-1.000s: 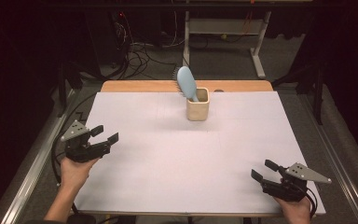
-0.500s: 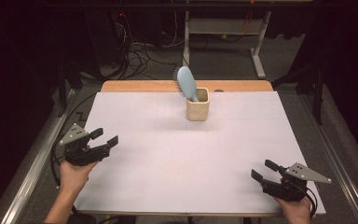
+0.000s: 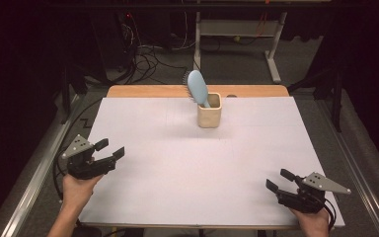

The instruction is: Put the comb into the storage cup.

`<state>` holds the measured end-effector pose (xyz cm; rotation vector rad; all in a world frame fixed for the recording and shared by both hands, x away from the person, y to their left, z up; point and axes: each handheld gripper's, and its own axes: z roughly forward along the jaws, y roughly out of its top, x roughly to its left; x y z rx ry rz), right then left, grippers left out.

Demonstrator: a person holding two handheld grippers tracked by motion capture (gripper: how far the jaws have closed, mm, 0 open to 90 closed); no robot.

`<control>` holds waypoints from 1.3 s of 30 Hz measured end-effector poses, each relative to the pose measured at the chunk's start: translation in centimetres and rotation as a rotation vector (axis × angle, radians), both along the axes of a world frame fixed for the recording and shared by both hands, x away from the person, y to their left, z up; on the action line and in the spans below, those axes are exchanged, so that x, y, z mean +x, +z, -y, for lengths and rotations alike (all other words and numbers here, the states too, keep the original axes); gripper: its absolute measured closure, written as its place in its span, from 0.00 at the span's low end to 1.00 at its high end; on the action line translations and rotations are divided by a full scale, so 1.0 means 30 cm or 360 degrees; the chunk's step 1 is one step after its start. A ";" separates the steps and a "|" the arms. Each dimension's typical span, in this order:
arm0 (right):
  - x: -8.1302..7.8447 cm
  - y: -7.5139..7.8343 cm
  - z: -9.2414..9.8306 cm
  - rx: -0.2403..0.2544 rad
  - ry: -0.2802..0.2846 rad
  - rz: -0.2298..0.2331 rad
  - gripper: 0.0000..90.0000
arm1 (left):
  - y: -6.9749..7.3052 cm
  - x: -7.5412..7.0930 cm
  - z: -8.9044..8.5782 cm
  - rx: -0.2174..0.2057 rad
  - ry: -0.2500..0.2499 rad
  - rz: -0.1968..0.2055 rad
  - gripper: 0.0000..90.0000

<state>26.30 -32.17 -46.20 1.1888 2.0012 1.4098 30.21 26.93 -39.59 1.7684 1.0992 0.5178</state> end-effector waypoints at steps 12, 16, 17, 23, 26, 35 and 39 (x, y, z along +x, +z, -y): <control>0.000 0.000 0.001 0.0003 -0.0001 -0.0003 0.32 | -0.018 -0.017 -0.001 -0.0003 -0.0004 -0.0002 0.33; 0.001 -0.001 0.001 0.0001 -0.0001 -0.0002 0.32 | -0.026 -0.025 0.002 0.0004 -0.0009 -0.0006 0.33; 0.001 -0.001 0.001 0.0002 -0.0002 -0.0003 0.32 | -0.027 -0.026 0.003 0.0006 -0.0010 -0.0006 0.33; 0.001 -0.001 0.001 0.0002 -0.0003 -0.0003 0.32 | -0.034 -0.034 0.009 0.0008 -0.0021 -0.0006 0.32; 0.000 0.000 0.002 0.0003 -0.0003 -0.0003 0.32 | -0.039 -0.036 0.011 0.0006 -0.0027 -0.0007 0.32; 0.000 0.000 0.001 0.0004 0.0000 -0.0003 0.32 | -0.059 -0.038 0.017 0.0003 -0.0032 -0.0025 0.32; 0.000 0.000 0.001 0.0003 0.0000 -0.0002 0.32 | -0.065 -0.039 0.018 0.0005 -0.0033 -0.0032 0.32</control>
